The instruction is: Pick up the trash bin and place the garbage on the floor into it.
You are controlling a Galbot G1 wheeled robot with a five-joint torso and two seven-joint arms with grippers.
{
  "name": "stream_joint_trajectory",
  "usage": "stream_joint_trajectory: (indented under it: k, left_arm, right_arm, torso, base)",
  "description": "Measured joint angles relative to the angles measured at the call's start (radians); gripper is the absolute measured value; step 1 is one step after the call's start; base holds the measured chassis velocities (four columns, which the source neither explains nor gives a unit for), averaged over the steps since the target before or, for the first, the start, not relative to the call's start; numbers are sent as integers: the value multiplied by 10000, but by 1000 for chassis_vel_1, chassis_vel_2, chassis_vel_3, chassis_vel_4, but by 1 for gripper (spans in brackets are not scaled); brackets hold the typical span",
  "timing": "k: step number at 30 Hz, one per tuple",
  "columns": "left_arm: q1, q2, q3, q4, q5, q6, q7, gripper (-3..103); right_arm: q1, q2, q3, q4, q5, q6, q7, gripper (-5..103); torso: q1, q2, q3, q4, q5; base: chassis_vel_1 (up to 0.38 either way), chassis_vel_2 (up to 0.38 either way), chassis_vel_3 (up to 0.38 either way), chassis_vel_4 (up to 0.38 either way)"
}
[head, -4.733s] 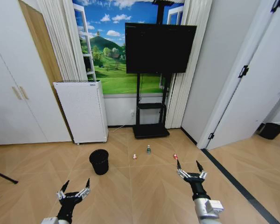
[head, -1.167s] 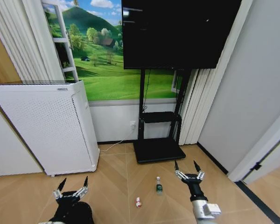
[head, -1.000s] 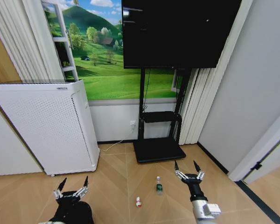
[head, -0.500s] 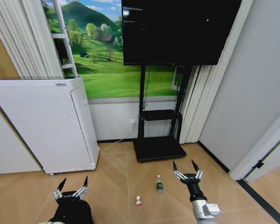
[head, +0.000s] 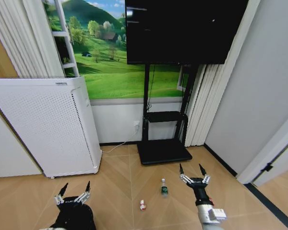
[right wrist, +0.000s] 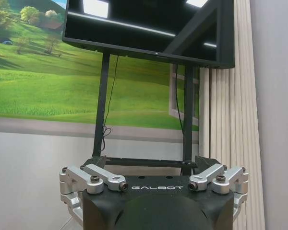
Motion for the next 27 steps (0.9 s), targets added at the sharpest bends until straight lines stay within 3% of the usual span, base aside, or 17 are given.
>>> stream_joint_trajectory:
  k: [27]
  left_arm:
    - [-4, 0, -3, 32, -3, 37, -15, 100]
  right_arm:
    - [-115, 25, 85, -79, -527, -237, -205, 100]
  torso:
    - [-359, -1101, -744, 0, 0]
  base:
    - [0, 0, 0, 0]
